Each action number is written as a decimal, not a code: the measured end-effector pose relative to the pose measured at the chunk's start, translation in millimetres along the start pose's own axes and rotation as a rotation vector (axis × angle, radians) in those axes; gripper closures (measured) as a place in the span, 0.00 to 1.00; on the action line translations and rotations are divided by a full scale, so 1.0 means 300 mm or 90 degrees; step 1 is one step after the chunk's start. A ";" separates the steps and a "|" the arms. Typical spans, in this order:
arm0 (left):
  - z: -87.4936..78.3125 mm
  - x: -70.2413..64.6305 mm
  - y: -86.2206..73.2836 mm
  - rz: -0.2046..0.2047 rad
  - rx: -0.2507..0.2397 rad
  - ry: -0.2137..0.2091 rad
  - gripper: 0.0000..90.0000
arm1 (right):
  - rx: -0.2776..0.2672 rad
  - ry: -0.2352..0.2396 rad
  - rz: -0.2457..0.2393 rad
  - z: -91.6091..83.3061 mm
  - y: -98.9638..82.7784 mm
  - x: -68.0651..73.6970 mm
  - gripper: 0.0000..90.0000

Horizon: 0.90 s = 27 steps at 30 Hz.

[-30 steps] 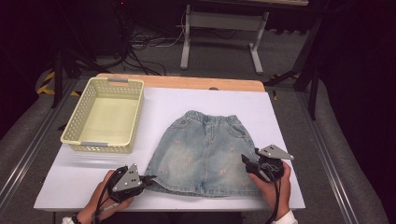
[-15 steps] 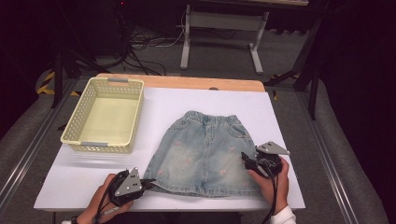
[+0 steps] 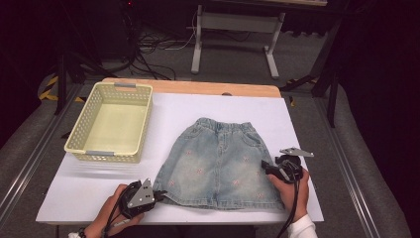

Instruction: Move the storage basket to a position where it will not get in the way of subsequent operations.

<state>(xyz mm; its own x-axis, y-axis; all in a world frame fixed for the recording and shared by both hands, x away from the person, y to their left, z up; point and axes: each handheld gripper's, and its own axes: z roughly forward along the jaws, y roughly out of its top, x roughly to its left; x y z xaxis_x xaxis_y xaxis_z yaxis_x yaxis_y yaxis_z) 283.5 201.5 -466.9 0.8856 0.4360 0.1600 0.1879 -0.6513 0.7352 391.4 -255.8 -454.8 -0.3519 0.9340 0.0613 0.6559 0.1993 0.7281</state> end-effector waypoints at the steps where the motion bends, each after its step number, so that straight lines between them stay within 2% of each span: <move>1: 0.000 0.000 0.001 0.000 0.000 -0.001 0.97 | 0.000 0.019 0.001 -0.002 -0.001 0.004 0.61; 2: 0.002 -0.001 0.001 -0.001 -0.002 -0.003 0.97 | -0.003 0.037 -0.004 -0.003 -0.002 0.008 0.74; 4: 0.004 -0.002 0.004 -0.003 -0.001 -0.005 0.98 | -0.002 0.051 -0.008 -0.006 -0.002 0.014 0.83; 6: 0.007 -0.004 0.008 -0.011 -0.008 -0.018 0.98 | -0.001 0.050 -0.017 -0.009 -0.001 0.015 0.86; 8: 0.009 -0.009 0.012 -0.010 -0.009 -0.017 0.98 | 0.001 0.047 -0.014 -0.013 -0.001 0.015 0.87; 9: 0.010 -0.014 0.015 -0.003 -0.006 -0.017 0.98 | 0.001 0.041 -0.016 -0.016 -0.001 0.014 0.88; 10: 0.012 -0.021 0.019 0.006 -0.005 -0.013 0.97 | -0.010 0.021 -0.022 -0.032 -0.001 0.005 0.90; 15: -0.006 -0.019 0.024 0.002 -0.017 -0.010 0.90 | -0.032 -0.002 -0.015 -0.070 0.002 -0.015 0.91; 18: -0.029 -0.015 0.031 -0.013 -0.041 -0.002 0.77 | -0.045 -0.043 -0.024 -0.089 0.006 -0.032 0.91; 19: -0.037 -0.012 0.034 -0.021 -0.049 0.003 0.67 | -0.051 -0.058 -0.017 -0.092 0.005 -0.045 0.91; 21: -0.054 0.004 0.046 -0.048 -0.063 0.012 0.58 | -0.046 -0.055 -0.011 -0.086 0.004 -0.050 0.91; 24: -0.065 0.017 0.065 -0.065 -0.075 0.040 0.46 | -0.039 -0.063 -0.027 -0.070 0.006 -0.043 0.89; 25: -0.065 0.017 0.065 -0.065 -0.075 0.040 0.42 | -0.039 -0.063 -0.027 -0.070 0.006 -0.043 0.89; 27: -0.069 0.037 0.108 -0.082 -0.087 0.054 0.38 | -0.035 -0.069 -0.034 -0.063 0.013 -0.030 0.84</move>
<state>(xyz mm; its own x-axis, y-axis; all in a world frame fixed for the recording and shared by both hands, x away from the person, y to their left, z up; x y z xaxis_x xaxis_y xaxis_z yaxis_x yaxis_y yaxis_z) 290.5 198.1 -427.6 0.8179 0.5649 0.1095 0.2330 -0.4992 0.8346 384.6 -269.1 -439.5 -0.3085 0.9499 -0.0502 0.5998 0.2352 0.7648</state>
